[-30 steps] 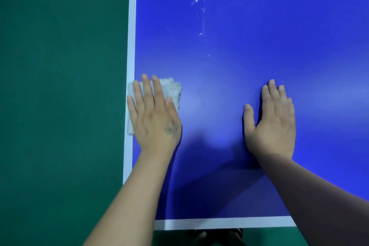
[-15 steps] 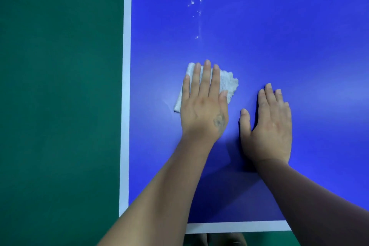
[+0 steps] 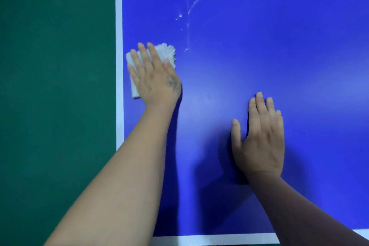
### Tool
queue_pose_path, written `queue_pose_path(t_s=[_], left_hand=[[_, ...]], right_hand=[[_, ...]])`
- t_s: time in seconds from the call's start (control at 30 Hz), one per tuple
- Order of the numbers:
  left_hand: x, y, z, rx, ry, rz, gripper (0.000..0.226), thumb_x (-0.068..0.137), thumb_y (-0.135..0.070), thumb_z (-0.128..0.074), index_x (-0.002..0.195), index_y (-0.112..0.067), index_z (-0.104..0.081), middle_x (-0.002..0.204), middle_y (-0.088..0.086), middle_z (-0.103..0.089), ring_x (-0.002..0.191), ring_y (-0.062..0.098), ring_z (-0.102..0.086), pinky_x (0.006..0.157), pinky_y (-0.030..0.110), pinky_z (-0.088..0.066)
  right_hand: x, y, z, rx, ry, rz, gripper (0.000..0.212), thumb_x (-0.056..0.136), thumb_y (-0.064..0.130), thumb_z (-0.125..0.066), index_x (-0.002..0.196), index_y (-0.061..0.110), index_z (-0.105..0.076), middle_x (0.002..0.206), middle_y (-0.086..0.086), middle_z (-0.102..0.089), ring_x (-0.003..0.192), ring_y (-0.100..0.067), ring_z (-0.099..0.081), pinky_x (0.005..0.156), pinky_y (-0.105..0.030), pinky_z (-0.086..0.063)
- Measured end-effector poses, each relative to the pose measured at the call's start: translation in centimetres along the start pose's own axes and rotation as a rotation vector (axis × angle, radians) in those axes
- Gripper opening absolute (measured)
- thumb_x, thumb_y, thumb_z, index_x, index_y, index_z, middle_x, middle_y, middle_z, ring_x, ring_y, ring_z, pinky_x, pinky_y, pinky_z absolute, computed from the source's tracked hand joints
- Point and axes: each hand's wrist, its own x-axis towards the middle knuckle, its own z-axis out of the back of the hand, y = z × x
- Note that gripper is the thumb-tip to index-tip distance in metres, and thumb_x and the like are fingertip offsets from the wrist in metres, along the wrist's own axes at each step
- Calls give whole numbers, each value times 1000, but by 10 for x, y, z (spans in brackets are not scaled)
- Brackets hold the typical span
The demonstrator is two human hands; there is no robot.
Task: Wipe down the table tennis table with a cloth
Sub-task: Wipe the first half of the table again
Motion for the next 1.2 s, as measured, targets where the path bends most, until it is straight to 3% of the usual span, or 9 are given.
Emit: queue_pose_path(t_s=[0.2,0.27,0.33,0.4,0.47,0.57,0.8,1.0,1.2], left_hand=[[-30,-59,-10,-3,-34,-330,64,113,-39,-24,171,-12,-23,179,10,-18,166,32,-10,133,54,-10],[-63,-47,-7,-2,13,-452,62,114,-38,-28,170,-12,-24,179,10,-17,167,32,-8,133,53,-12],[-97,-27,0,27,78,-495,62,115,-37,-27,172,-14,-19,180,7,-11,167,29,-2,133,52,-12],[-122,1,8,42,115,-461,62,115,-37,-28,172,-16,-18,181,4,-9,167,27,0,134,52,-13],[-128,27,15,53,115,-370,63,114,-38,-28,172,-16,-19,180,3,-11,167,25,-1,134,53,-14],[-100,48,17,67,68,-190,63,114,-40,-23,172,-16,-19,180,4,-12,167,25,-3,135,52,-9],[31,13,2,12,-25,76,66,111,-42,-16,172,-16,-15,181,6,-9,167,30,-4,134,53,-4],[26,-70,-13,-28,-26,-163,65,113,-42,-18,172,-17,-17,181,5,-9,167,28,-2,134,52,-5],[-59,-54,-9,-50,61,-317,62,115,-41,-26,172,-16,-19,180,5,-12,167,26,1,134,53,-12]], right_hand=[[-1,-1,2,106,-49,0,61,104,38,-53,155,5,-49,169,-8,-39,159,-30,-31,130,-49,-23],[18,1,10,195,-116,-85,48,100,35,-56,140,9,-62,155,-8,-57,144,-33,-50,119,-48,-36],[55,5,17,313,-162,-172,42,97,33,-58,132,11,-64,144,-6,-64,134,-33,-55,110,-45,-40],[97,8,17,307,-198,-144,48,100,33,-60,140,6,-60,155,-10,-55,146,-32,-46,120,-45,-34],[141,5,9,238,-110,-93,60,104,39,-56,153,3,-48,169,-11,-37,159,-31,-29,130,-47,-21],[185,-9,-4,64,20,-10,76,107,53,-40,163,3,-31,176,-11,-21,163,-31,-15,132,-53,-12],[195,-20,-10,-8,4,45,74,110,54,-33,166,5,-26,177,-8,-18,164,-28,-11,133,-52,-9],[197,-20,-11,-10,1,29,73,110,52,-39,166,6,-28,177,-6,-19,164,-26,-11,133,-51,-9],[198,-20,-11,-6,-12,33,73,109,51,-40,165,7,-29,177,-5,-20,164,-26,-13,133,-51,-10]])
